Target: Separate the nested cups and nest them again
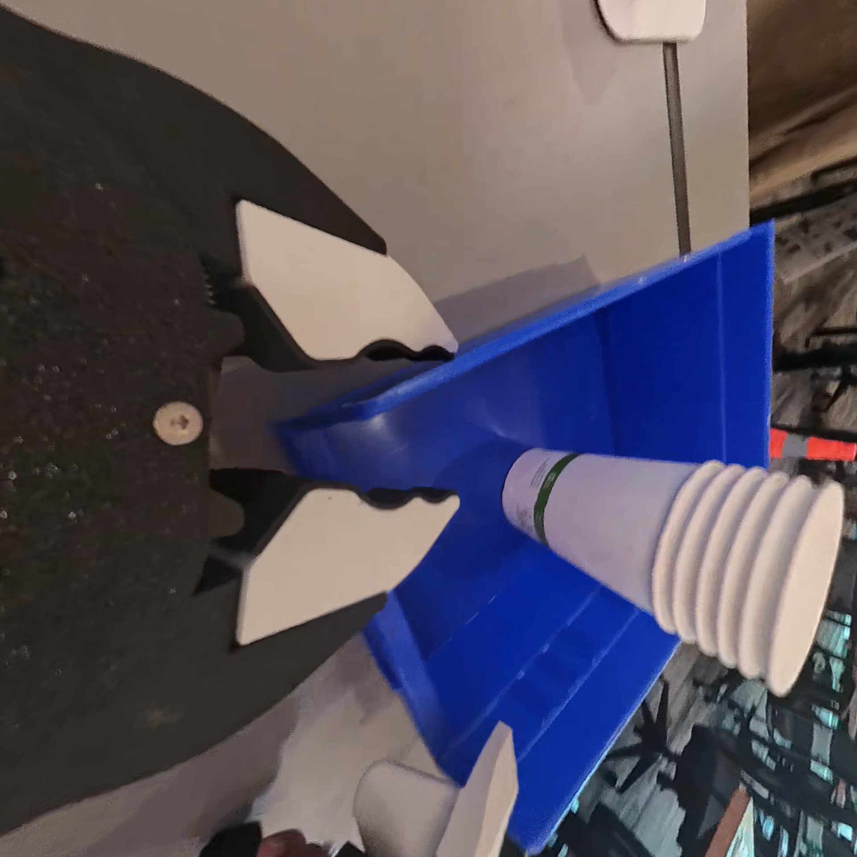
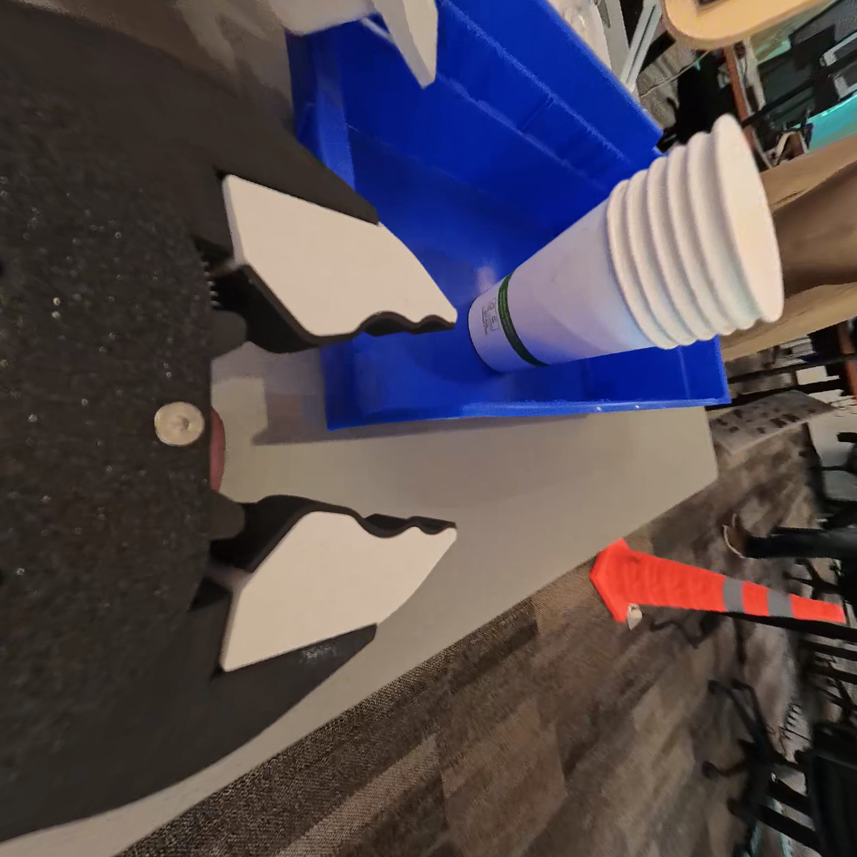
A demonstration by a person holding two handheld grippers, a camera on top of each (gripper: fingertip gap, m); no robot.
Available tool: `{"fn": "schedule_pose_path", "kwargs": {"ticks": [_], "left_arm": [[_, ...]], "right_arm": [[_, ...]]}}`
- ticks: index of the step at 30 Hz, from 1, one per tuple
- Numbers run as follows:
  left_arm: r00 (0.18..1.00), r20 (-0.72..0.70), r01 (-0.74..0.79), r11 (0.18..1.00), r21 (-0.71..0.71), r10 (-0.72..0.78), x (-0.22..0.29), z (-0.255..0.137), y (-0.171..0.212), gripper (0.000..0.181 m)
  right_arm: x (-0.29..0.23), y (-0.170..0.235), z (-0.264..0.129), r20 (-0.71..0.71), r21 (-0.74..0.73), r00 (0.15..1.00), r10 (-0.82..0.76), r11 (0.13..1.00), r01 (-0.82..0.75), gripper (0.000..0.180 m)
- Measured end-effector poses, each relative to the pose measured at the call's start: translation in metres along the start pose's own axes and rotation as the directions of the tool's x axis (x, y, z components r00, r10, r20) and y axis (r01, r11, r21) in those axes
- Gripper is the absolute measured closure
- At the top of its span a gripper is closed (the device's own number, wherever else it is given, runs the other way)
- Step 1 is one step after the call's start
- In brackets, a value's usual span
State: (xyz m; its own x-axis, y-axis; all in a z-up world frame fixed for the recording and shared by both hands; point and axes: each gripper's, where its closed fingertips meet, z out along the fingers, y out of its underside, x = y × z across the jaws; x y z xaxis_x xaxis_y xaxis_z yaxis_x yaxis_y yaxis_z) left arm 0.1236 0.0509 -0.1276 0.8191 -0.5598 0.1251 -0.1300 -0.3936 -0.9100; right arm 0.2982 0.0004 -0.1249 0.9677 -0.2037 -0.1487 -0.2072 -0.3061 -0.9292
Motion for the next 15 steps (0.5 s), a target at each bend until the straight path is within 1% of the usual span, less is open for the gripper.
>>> {"fn": "schedule_pose_path", "kwargs": {"ticks": [1,2,3,5,7,8,11,15], "left_arm": [[0.999,0.038,0.001,1.0,0.008,-0.001,-0.007,0.0,-0.001,0.142],[0.999,0.043,0.006,1.0,0.028,-0.008,-0.01,-0.001,-0.004,0.15],[0.998,0.055,0.023,0.998,0.056,-0.026,-0.014,-0.003,-0.007,0.163],[0.995,0.084,0.049,0.997,0.067,-0.054,-0.023,-0.004,-0.009,0.167],[0.992,0.111,0.058,0.997,0.059,-0.064,-0.028,-0.004,-0.009,0.17],[0.991,0.123,0.052,0.997,0.05,-0.058,-0.029,-0.005,-0.009,0.171],[0.985,0.166,0.029,0.999,0.04,-0.035,-0.035,-0.013,-0.006,0.174],[0.98,0.2,-0.005,0.999,0.05,-0.006,-0.06,-0.036,-0.003,0.176]], "right_arm": [[0.0,0.002,0.006,-0.003,-0.008,1.0,-0.011,1.0,0.011,0.105],[0.001,0.003,0.011,-0.015,-0.014,1.0,-0.019,1.0,0.019,0.109],[0.002,0.005,0.013,-0.025,-0.025,1.0,-0.015,1.0,0.014,0.115],[-0.003,0.005,0.014,-0.003,-0.031,1.0,0.013,0.999,-0.013,0.134],[-0.014,0.011,0.012,0.037,-0.063,0.998,0.054,0.997,-0.052,0.165],[-0.018,0.013,0.01,0.042,-0.067,0.997,0.063,0.996,-0.06,0.174],[-0.027,0.016,0.003,-0.018,-0.055,0.999,0.047,0.997,-0.048,0.175],[-0.061,0.022,-0.009,-0.026,-0.028,0.998,0.052,0.998,-0.053,0.176]]}}
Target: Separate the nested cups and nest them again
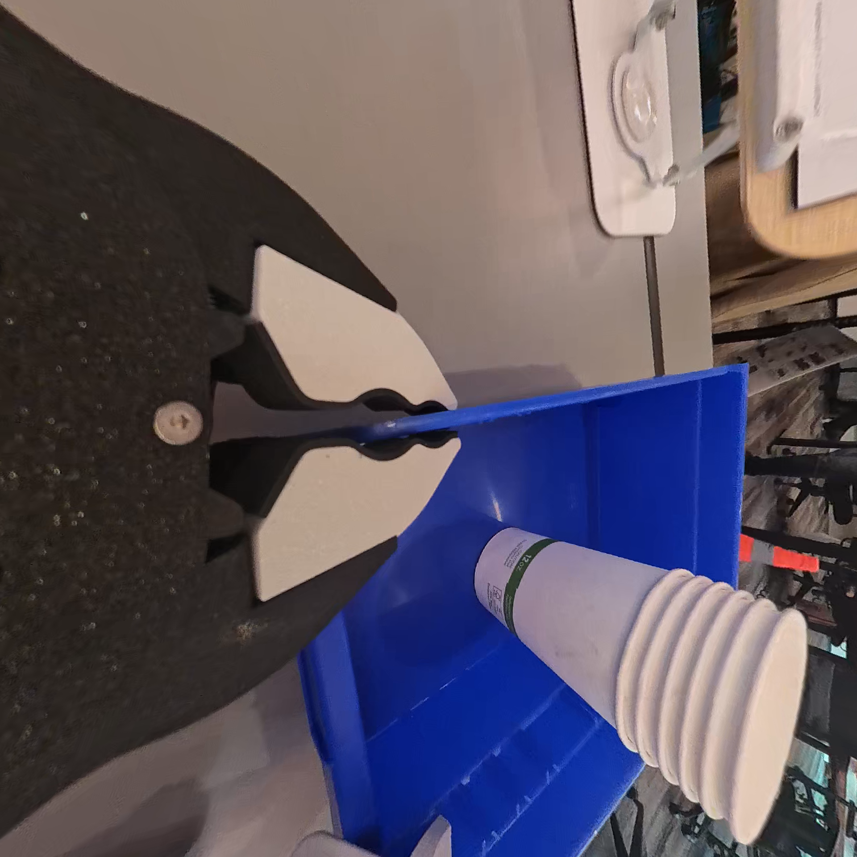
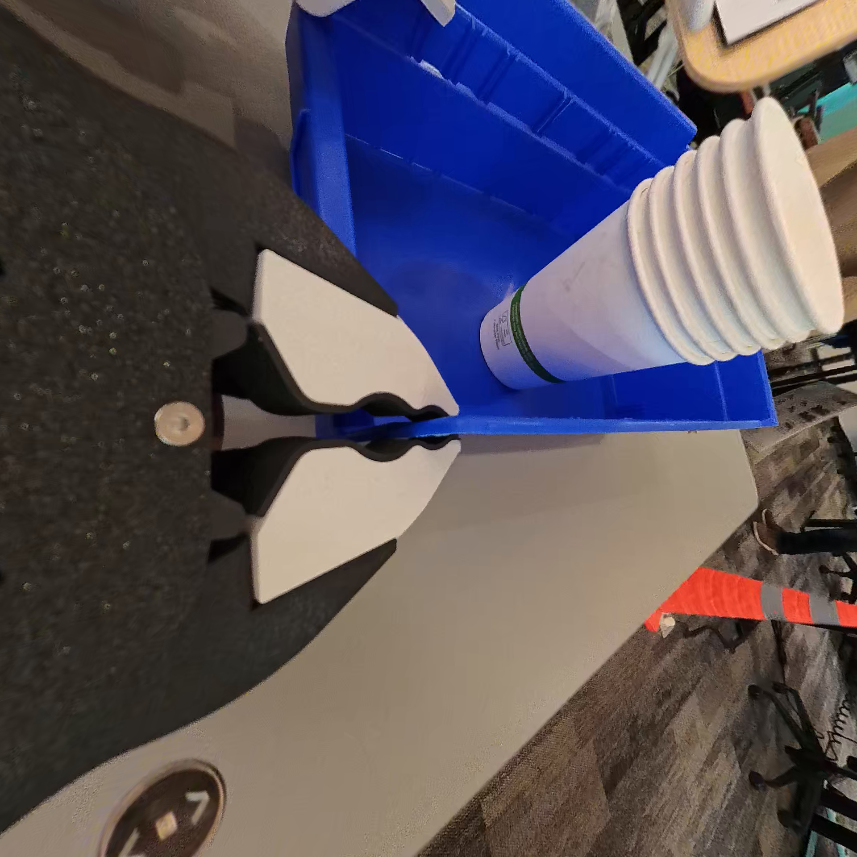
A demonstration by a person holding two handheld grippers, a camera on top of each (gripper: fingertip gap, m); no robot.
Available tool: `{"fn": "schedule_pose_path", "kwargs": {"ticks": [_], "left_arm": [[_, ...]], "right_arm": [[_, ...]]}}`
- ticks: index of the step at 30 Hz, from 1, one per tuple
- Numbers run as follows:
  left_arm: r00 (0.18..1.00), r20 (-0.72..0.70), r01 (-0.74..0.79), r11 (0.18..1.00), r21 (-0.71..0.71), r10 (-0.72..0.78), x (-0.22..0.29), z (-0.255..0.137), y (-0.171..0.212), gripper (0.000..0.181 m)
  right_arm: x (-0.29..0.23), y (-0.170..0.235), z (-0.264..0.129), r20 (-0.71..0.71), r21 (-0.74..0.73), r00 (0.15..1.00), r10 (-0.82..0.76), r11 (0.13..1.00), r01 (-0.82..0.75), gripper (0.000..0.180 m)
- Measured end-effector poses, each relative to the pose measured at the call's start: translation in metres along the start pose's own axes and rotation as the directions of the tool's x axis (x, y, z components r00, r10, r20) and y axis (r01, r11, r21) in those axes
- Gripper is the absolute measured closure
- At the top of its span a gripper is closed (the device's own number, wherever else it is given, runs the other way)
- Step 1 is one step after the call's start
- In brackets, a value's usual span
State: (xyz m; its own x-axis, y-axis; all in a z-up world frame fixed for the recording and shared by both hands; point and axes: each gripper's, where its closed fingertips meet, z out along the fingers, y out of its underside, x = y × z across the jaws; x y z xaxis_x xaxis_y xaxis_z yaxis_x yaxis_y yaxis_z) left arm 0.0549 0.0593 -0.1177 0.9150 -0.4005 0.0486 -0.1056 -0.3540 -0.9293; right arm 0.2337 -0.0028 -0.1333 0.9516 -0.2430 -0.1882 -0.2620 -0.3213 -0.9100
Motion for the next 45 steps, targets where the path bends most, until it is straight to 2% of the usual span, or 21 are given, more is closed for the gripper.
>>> {"fn": "schedule_pose_path", "kwargs": {"ticks": [4,8,14,18,26,27,29,32,35,38,40,42,45], "left_arm": [[1.0,0.025,0.006,1.0,0.012,-0.007,-0.047,-0.027,-0.001,0.177],[0.996,0.07,0.046,0.999,0.015,-0.047,-0.112,-0.062,-0.004,0.177],[0.973,0.224,0.045,0.999,0.018,-0.048,-0.214,-0.115,0.009,0.177],[0.958,0.274,0.088,0.996,-0.003,-0.084,-0.257,-0.135,0.034,0.177],[0.959,0.263,0.107,0.994,0.014,-0.107,-0.272,-0.139,0.042,0.173],[0.963,0.246,0.105,0.994,0.018,-0.107,-0.27,-0.14,0.042,0.166],[0.966,0.237,0.102,0.995,0.011,-0.102,-0.271,-0.147,0.048,0.137],[0.978,0.179,0.109,0.994,0.009,-0.109,-0.27,-0.172,0.061,0.134],[0.979,0.163,0.117,0.993,0.035,-0.121,-0.284,-0.207,0.07,0.128],[0.972,0.198,0.12,0.992,0.047,-0.127,-0.32,-0.234,0.071,0.127],[0.96,0.255,0.107,0.993,0.054,-0.118,-0.359,-0.244,0.064,0.127],[0.945,0.313,0.091,0.996,0.019,-0.093,-0.401,-0.248,0.058,0.122],[0.927,0.357,0.121,0.993,0.015,-0.118,-0.456,-0.248,0.044,0.118]], "right_arm": [[-0.055,-0.003,-0.016,0.014,0.023,0.999,-0.05,0.999,0.049,0.176],[-0.128,-0.003,-0.024,0.086,0.029,0.991,-0.104,0.994,0.102,0.176],[-0.236,0.028,-0.018,0.232,-0.006,0.96,-0.159,0.986,0.164,0.177],[-0.277,0.051,-0.016,0.283,-0.029,0.938,-0.199,0.976,0.216,0.177],[-0.287,0.066,-0.018,0.342,-0.006,0.917,-0.205,0.975,0.221,0.176],[-0.288,0.065,-0.02,0.371,0.002,0.906,-0.205,0.975,0.22,0.173],[-0.283,0.06,-0.03,0.404,0.025,0.888,-0.218,0.973,0.228,0.161],[-0.268,0.057,-0.057,0.45,0.039,0.86,-0.24,0.968,0.249,0.145],[-0.253,0.064,-0.089,0.494,0.069,0.817,-0.298,0.95,0.305,0.143],[-0.235,0.072,-0.115,0.484,0.107,0.814,-0.322,0.945,0.31,0.146],[-0.241,0.071,-0.129,0.536,0.148,0.786,-0.308,0.951,0.271,0.153],[-0.255,0.073,-0.137,0.6,0.13,0.743,-0.295,0.953,0.274,0.153],[-0.266,0.077,-0.143,0.611,0.145,0.729,-0.309,0.949,0.28,0.153]]}}
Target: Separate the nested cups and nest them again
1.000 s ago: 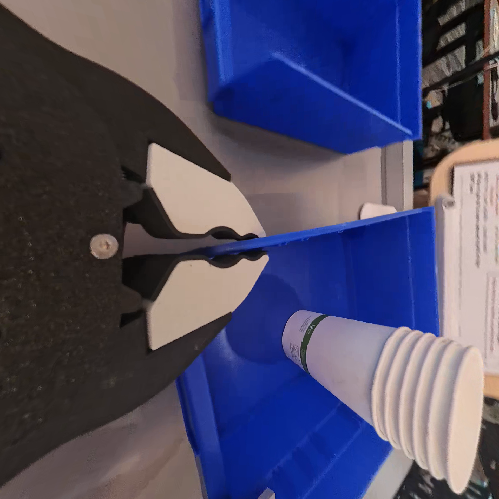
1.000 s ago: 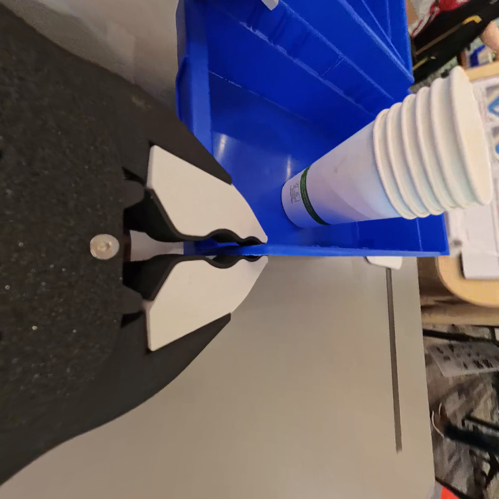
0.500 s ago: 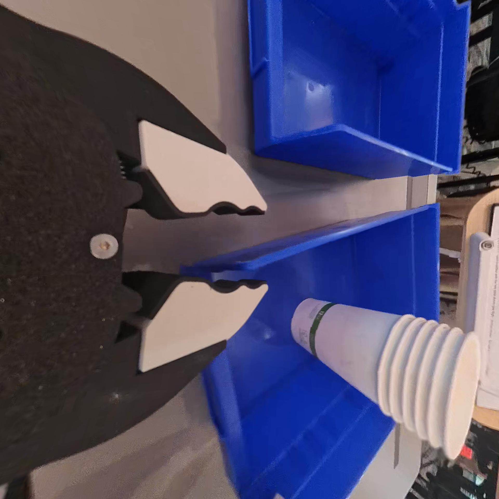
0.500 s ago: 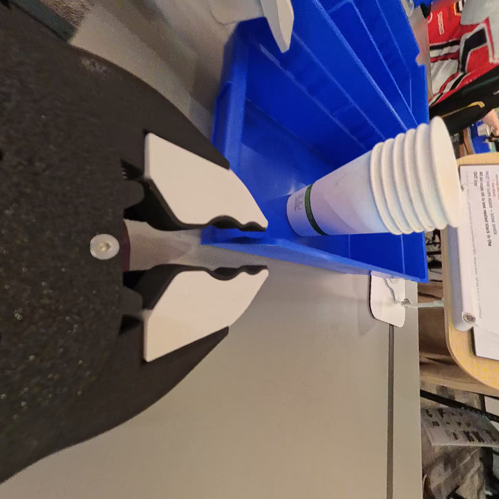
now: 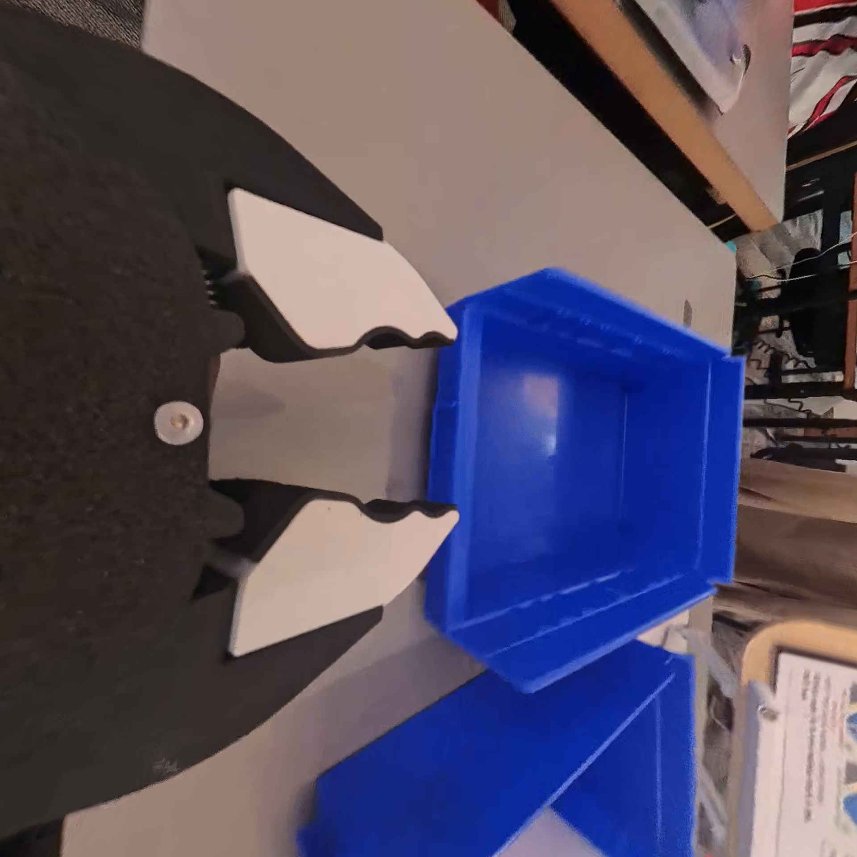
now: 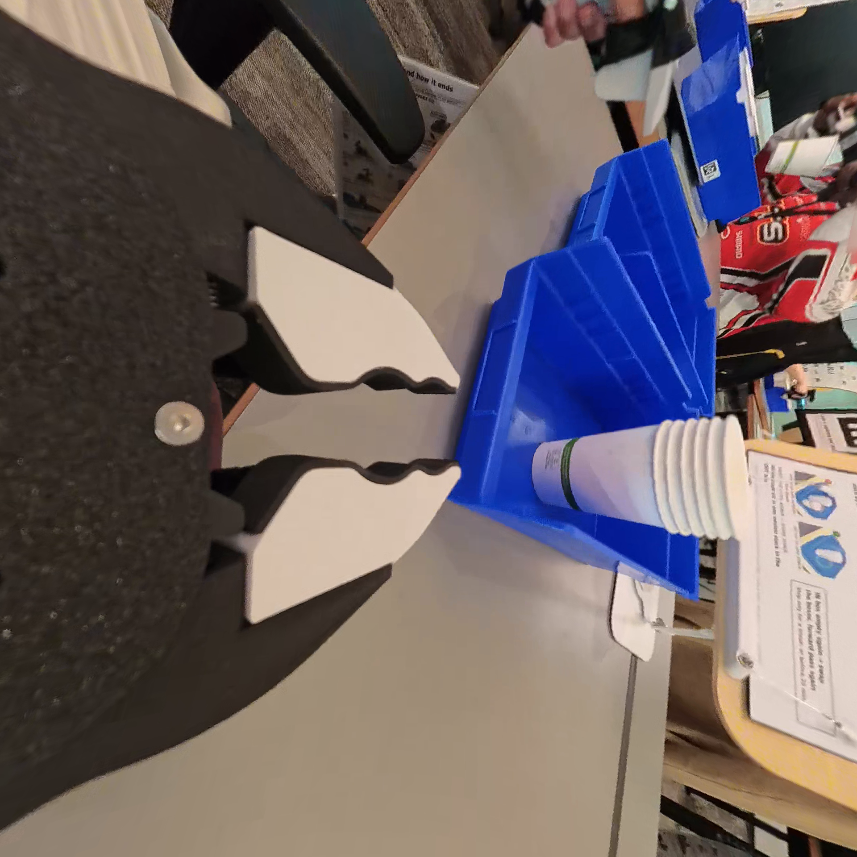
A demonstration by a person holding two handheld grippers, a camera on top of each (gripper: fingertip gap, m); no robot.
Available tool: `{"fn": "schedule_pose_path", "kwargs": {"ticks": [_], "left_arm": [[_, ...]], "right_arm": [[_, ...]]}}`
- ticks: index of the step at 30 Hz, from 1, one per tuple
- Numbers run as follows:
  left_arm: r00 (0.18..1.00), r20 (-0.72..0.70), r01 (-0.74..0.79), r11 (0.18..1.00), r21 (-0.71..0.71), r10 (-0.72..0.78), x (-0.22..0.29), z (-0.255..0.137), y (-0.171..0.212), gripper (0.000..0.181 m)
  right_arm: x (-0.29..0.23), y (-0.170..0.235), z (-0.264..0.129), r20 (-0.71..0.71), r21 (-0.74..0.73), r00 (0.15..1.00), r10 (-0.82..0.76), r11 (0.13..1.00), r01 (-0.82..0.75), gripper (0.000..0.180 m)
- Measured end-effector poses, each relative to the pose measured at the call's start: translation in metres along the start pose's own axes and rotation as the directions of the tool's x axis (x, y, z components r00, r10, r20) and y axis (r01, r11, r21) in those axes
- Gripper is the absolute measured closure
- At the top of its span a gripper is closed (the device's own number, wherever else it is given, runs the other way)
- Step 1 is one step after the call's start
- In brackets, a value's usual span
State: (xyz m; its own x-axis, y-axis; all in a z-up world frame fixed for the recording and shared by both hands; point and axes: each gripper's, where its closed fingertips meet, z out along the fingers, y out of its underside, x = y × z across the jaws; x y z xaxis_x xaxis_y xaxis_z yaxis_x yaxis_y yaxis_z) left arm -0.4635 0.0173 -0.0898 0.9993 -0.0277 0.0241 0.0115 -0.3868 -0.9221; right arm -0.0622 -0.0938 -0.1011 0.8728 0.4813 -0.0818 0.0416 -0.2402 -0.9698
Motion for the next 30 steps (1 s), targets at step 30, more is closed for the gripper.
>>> {"fn": "schedule_pose_path", "kwargs": {"ticks": [30], "left_arm": [[1.0,-0.009,-0.009,0.984,-0.177,0.008,-0.109,0.124,-0.007,0.168]], "right_arm": [[-0.022,0.022,0.02,0.062,-0.097,0.996,-0.063,0.993,0.068,0.159]]}}
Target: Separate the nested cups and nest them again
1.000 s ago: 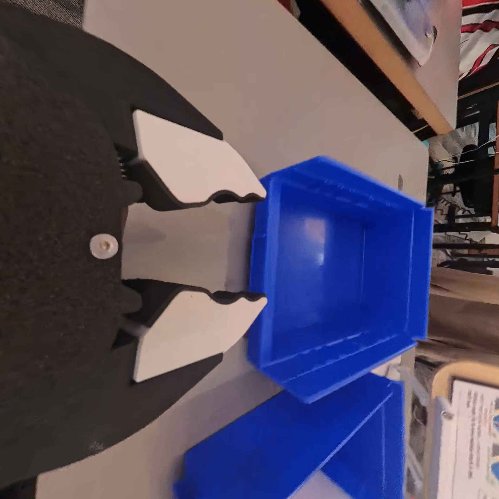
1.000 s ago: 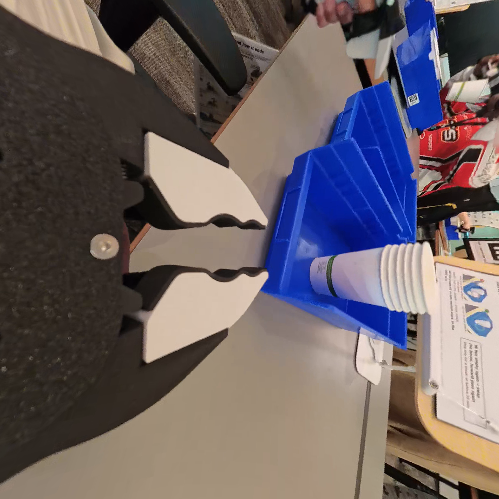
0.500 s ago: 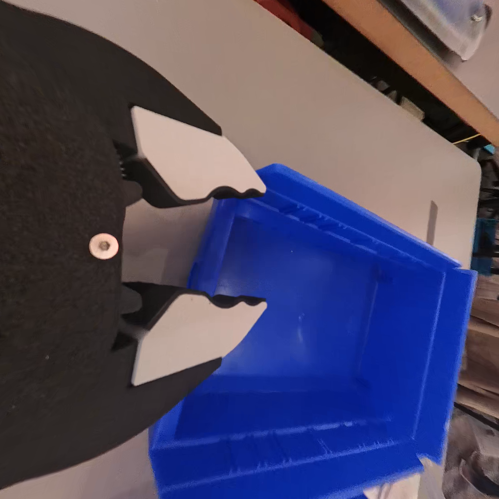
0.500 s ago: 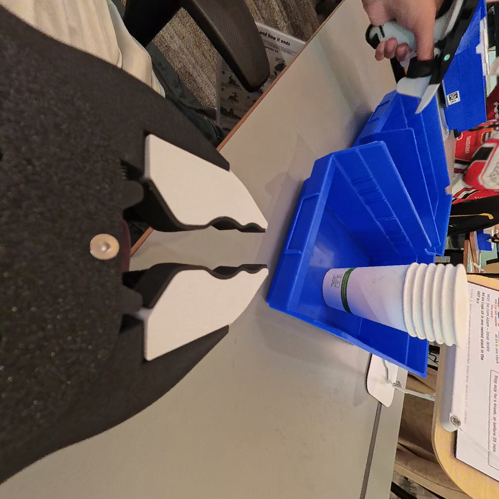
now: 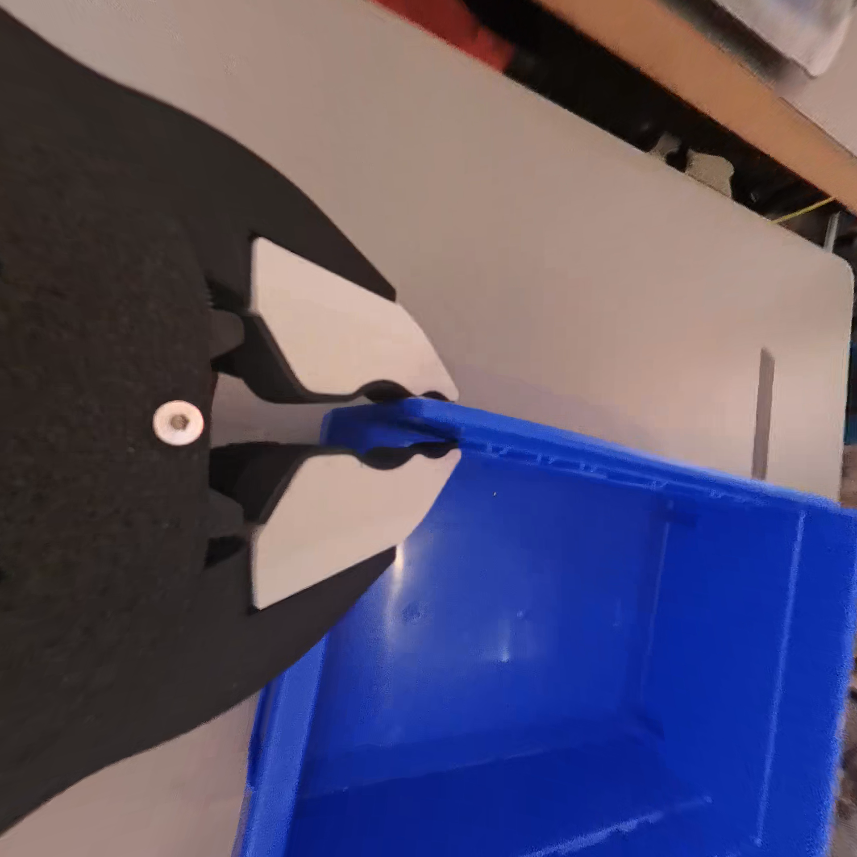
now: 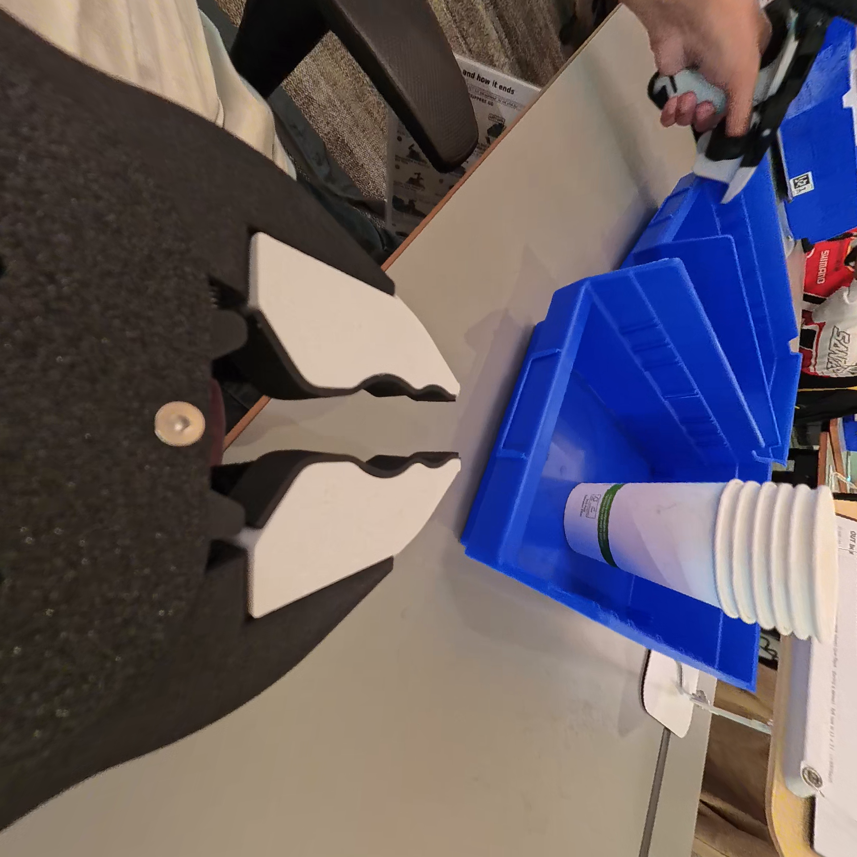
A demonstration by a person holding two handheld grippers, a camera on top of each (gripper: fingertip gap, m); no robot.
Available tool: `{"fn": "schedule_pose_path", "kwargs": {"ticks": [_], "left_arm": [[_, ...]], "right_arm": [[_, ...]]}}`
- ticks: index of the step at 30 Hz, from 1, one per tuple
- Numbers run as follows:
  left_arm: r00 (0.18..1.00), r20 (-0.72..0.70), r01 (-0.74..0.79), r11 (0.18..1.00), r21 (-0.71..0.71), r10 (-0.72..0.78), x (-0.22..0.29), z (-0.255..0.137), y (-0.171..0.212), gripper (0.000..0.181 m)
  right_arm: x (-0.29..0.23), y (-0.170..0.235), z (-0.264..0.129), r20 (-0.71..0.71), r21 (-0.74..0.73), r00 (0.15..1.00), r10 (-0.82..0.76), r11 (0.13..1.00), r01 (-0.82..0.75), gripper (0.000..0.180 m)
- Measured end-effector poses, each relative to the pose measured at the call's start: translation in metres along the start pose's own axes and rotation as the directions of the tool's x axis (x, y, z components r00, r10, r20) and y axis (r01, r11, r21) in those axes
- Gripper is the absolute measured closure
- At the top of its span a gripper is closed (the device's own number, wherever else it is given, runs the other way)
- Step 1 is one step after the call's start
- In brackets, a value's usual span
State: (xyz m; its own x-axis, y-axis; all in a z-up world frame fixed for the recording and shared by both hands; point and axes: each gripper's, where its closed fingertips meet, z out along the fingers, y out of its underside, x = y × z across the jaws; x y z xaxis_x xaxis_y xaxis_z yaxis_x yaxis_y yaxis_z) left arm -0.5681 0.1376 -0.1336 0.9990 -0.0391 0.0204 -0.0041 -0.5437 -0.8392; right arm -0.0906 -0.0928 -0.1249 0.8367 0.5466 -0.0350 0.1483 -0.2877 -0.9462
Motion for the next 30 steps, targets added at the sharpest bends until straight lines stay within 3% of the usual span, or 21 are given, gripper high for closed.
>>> {"fn": "schedule_pose_path", "kwargs": {"ticks": [4,7,12,18,21,25,28,30], "left_arm": [[0.992,-0.087,0.091,0.996,0.01,-0.09,0.02,-0.018,0.012,0.178],[0.997,0.012,0.078,0.995,0.061,-0.079,0.029,-0.049,0.032,0.179],[0.98,0.139,0.123,0.98,0.154,-0.145,0.038,-0.116,0.074,0.178],[0.97,0.165,0.146,0.971,0.19,-0.179,0.047,-0.174,0.111,0.177],[0.972,0.17,0.134,0.974,0.18,-0.165,0.048,-0.183,0.116,0.178],[0.975,0.161,0.119,0.973,0.199,-0.153,0.058,-0.188,0.119,0.177],[0.971,0.189,0.096,0.965,0.245,-0.145,0.066,-0.196,0.121,0.177],[0.957,0.253,0.064,0.953,0.296,-0.143,0.065,-0.206,0.118,0.177]], "right_arm": [[-0.021,-0.004,0.011,0.06,-0.001,0.997,0.05,0.999,-0.051,0.159],[-0.05,-0.007,0.031,0.092,-0.01,0.995,0.029,1.0,-0.028,0.159],[-0.113,-0.01,0.087,0.118,-0.04,0.985,-0.128,0.99,0.134,0.14],[-0.165,-0.023,0.138,0.233,-0.076,0.972,-0.016,0.997,0.034,0.119],[-0.175,-0.045,0.15,0.235,-0.021,0.972,-0.006,1.0,0.011,0.122],[-0.184,-0.049,0.178,0.219,-0.072,0.976,0.009,0.997,0.007,0.128],[-0.179,-0.051,0.192,0.132,-0.093,0.991,0.007,0.996,0.006,0.147],[-0.171,-0.06,0.192,0.072,-0.06,0.997,-0.005,0.998,0.009,0.173]]}}
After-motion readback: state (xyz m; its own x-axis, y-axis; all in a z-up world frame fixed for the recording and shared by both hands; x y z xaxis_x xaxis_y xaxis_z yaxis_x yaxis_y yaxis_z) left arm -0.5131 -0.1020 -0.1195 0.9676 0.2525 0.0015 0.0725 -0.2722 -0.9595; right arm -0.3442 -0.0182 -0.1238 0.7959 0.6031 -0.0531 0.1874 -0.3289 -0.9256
